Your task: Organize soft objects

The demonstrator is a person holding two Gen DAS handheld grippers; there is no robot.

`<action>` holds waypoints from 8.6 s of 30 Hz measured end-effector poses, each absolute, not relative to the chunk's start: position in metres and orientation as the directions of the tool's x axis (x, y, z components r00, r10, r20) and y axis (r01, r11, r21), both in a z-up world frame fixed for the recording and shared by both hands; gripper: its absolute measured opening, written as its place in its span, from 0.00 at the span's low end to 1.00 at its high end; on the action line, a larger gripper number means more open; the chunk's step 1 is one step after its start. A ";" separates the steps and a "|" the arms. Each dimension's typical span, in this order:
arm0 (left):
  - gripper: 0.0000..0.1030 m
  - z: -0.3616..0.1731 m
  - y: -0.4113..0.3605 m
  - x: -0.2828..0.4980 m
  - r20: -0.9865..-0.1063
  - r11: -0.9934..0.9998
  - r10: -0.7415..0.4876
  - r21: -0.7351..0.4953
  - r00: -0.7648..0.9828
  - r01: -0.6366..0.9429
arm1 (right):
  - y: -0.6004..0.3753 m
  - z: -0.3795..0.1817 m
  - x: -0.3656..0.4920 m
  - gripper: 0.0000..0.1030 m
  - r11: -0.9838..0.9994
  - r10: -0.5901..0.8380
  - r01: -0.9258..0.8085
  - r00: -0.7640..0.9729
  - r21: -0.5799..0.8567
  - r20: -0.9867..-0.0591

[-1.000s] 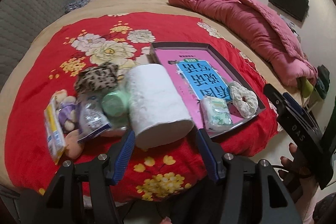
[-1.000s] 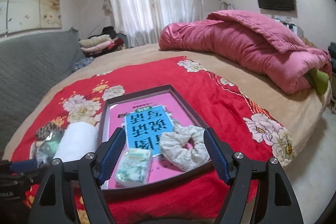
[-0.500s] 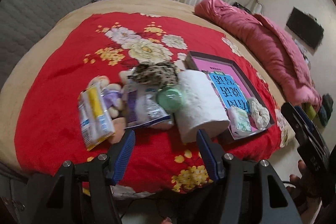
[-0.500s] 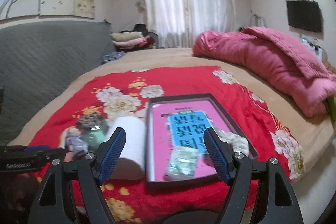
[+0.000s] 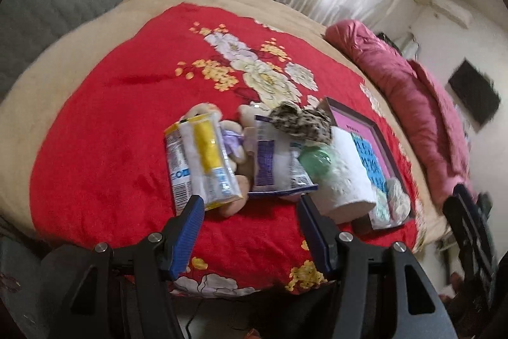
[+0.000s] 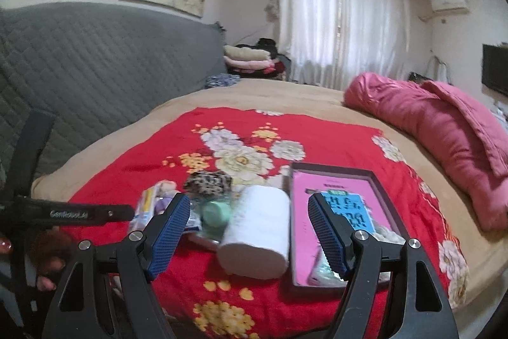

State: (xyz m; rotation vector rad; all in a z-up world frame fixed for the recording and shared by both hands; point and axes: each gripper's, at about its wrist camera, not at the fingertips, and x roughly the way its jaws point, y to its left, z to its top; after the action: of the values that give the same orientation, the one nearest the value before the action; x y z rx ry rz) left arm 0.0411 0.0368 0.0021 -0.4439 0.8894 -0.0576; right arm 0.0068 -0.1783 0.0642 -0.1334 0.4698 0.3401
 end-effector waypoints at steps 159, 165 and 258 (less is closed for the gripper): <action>0.52 0.011 -0.072 0.047 -0.639 0.944 -0.297 -0.310 0.710 0.116 | -0.291 0.055 0.083 0.20 0.924 0.338 -0.240 0.876 0.296 -0.344; 0.52 0.020 -0.098 0.048 -0.636 0.937 -0.331 -0.311 0.697 0.161 | -0.304 0.053 0.079 0.21 0.926 0.323 -0.222 0.885 0.306 -0.336; 0.53 -0.048 -0.265 0.158 -0.871 0.922 -0.284 -0.134 0.401 0.362 | -0.385 -0.031 0.118 0.60 0.943 0.251 -0.051 0.758 0.330 -0.602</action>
State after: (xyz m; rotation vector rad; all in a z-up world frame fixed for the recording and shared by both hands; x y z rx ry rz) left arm 0.1582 -0.2648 -0.0476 0.0807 1.0837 -0.4092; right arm 0.1183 -0.3849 -0.0308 0.3042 0.6931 0.1671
